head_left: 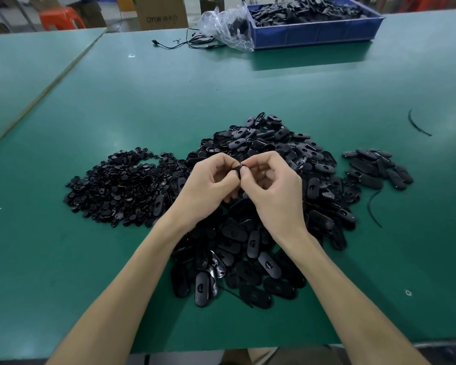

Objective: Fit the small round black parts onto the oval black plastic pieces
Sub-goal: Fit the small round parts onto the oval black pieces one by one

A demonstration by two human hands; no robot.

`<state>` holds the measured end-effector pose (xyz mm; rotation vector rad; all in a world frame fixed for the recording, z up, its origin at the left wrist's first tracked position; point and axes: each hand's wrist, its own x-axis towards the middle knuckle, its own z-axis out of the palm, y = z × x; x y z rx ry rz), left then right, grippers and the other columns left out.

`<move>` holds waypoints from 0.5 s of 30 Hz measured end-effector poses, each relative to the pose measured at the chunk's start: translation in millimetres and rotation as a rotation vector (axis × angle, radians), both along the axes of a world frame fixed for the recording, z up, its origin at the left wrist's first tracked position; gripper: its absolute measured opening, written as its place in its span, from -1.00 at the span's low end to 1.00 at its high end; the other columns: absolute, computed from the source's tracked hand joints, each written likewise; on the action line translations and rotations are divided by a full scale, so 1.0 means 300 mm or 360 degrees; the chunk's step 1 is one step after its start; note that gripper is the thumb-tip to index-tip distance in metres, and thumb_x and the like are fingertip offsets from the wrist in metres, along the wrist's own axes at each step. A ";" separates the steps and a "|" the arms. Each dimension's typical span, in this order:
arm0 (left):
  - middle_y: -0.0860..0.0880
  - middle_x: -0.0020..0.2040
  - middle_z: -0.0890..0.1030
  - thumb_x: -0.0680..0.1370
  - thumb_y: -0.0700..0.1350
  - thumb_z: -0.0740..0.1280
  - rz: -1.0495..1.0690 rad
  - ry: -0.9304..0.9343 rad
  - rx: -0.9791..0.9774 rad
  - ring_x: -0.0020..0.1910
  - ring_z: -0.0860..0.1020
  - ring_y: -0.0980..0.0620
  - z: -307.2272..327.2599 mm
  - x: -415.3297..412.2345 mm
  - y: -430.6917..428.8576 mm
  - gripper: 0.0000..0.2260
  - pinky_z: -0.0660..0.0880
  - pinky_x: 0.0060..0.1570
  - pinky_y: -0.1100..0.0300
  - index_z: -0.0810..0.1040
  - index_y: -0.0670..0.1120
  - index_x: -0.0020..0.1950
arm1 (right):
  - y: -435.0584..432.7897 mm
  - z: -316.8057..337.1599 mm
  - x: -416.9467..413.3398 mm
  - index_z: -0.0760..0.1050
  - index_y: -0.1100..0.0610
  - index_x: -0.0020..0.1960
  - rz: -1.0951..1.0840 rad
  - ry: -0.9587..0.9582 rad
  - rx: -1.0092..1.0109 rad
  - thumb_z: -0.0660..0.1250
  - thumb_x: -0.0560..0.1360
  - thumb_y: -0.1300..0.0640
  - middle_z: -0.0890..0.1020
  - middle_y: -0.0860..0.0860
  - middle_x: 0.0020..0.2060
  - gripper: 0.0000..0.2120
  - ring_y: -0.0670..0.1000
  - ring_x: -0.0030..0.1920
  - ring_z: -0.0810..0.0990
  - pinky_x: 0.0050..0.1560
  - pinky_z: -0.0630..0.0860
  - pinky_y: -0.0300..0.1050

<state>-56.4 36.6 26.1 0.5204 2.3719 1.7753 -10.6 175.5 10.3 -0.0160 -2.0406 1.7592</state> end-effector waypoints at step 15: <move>-0.12 -0.24 0.65 0.68 -0.23 0.32 -0.0285 -0.0226 0.0322 -0.28 0.57 -0.05 -0.023 -0.030 -0.034 -0.86 0.54 -0.23 0.22 0.62 -0.27 0.11 | 0.011 0.004 -0.002 0.58 0.09 0.00 0.0015 0.0004 -0.0165 0.39 0.59 0.20 0.69 0.05 -0.30 -0.96 0.07 -0.35 0.69 -0.31 0.60 -0.07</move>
